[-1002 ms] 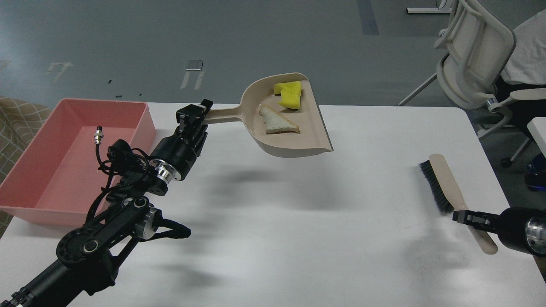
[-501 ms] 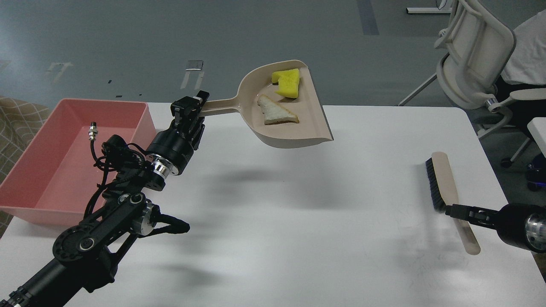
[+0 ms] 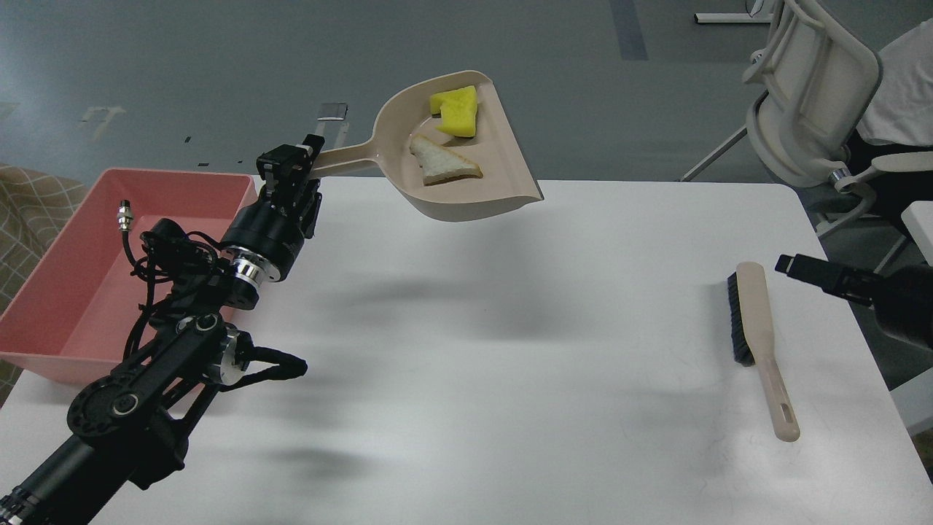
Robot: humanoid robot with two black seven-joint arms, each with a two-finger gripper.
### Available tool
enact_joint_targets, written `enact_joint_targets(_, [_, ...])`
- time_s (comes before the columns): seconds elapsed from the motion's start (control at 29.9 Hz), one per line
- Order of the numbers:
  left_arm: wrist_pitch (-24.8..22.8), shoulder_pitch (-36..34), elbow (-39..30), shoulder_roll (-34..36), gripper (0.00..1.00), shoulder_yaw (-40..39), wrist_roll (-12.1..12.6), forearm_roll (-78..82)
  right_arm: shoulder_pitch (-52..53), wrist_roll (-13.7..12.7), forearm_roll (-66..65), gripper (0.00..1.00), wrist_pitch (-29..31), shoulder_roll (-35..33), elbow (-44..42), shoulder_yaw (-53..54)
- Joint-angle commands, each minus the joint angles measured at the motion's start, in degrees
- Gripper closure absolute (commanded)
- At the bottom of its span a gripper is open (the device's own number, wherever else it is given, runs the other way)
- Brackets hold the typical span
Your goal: Sweep and dump garbage into bin
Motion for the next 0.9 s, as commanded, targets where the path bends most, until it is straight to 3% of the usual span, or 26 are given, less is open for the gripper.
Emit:
enact_joint_targets(0.0, [0.0, 0.0, 0.1, 1.2, 0.9, -0.5, -0.1, -1.2, 0.2, 0.2, 0.0, 0.0, 0.0, 8.6, -0.3, 10.3])
enact_joint_targets(0.03, [0.0, 0.0, 0.1, 1.2, 0.9, -0.5, -0.1, -1.2, 0.2, 0.2, 0.0, 0.0, 0.0, 8.7, -0.3, 10.4])
enact_joint_targets(0.17, [-0.1, 0.0, 0.1, 2.7, 0.9, -2.0, -0.1, -1.2, 5.7, 0.7, 0.0, 0.0, 0.0, 25.1, -4.0, 13.8])
enact_joint_targets(0.3, [-0.3, 0.4, 0.1, 4.2, 0.89, -3.1, 0.0, -1.5, 9.6, 1.5, 0.1, 0.0, 0.0, 33.6, -8.5, 14.8])
enact_joint_targets(0.43, [-0.4, 1.1, 0.0, 6.4, 0.89, -4.9, -0.1, -4.0, 13.4, 4.0, 2.9, 0.0, 0.0, 47.3, -17.4, 18.3])
enact_joint_targets(0.6, [-2.0, 4.3, 0.0, 8.7, 0.89, -8.4, -0.2, -5.6, 16.6, 4.6, 11.2, 0.0, -2.0, 50.3, -24.4, 19.5])
enact_joint_targets(0.7, [-2.7, 7.2, -0.1, 9.4, 0.89, -11.1, -0.1, -5.6, 18.8, 6.3, 17.6, 0.0, -4.3, 50.3, -29.0, 19.4])
enact_joint_targets(0.77, [-2.8, 9.5, -0.9, 10.5, 0.89, -13.2, -0.1, -5.6, 20.9, 8.4, 19.0, 0.03, -6.8, 50.3, -33.5, 19.2])
enact_joint_targets(0.87, [-3.4, 12.8, -2.8, 12.8, 0.89, -16.2, -0.2, -5.7, 22.7, 17.4, 18.9, 0.04, -9.8, 50.3, -38.7, 18.5])
